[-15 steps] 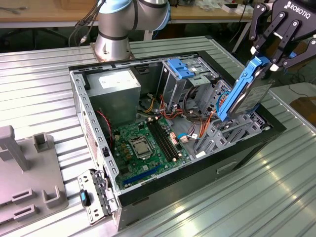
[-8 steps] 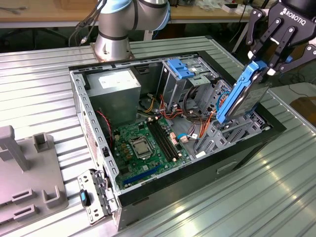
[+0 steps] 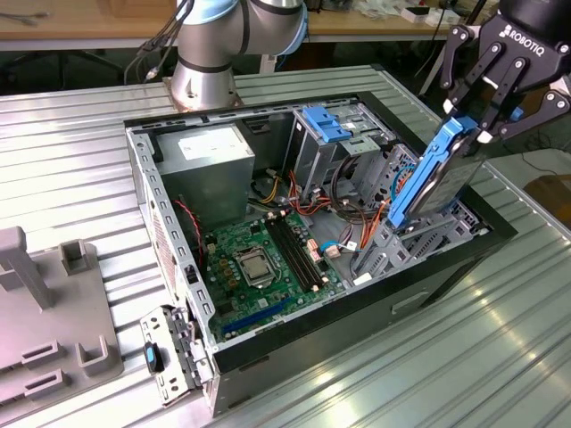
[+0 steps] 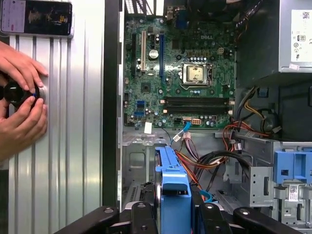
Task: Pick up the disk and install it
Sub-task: 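Insert the disk into the insertion slot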
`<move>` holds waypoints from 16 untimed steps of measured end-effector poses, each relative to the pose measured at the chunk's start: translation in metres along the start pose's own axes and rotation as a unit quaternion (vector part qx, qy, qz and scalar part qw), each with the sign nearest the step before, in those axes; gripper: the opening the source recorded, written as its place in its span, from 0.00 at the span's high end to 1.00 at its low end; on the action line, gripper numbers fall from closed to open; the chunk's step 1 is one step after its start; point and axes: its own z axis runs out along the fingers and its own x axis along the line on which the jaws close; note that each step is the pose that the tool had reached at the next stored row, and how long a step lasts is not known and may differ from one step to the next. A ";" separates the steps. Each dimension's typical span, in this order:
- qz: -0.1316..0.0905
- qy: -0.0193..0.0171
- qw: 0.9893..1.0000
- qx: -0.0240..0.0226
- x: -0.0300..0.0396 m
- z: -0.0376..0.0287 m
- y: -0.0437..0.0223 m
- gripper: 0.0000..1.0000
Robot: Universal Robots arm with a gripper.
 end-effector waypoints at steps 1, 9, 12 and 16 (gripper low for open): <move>0.000 0.000 1.000 0.000 0.0000 0.0010 0.0000 0.63; 0.000 0.000 1.000 0.000 0.0000 0.0063 0.0000 0.63; 0.000 0.000 1.000 0.000 0.0000 0.0083 0.0000 0.63; 0.000 0.000 1.000 -0.001 -0.0001 0.0118 -0.0001 0.63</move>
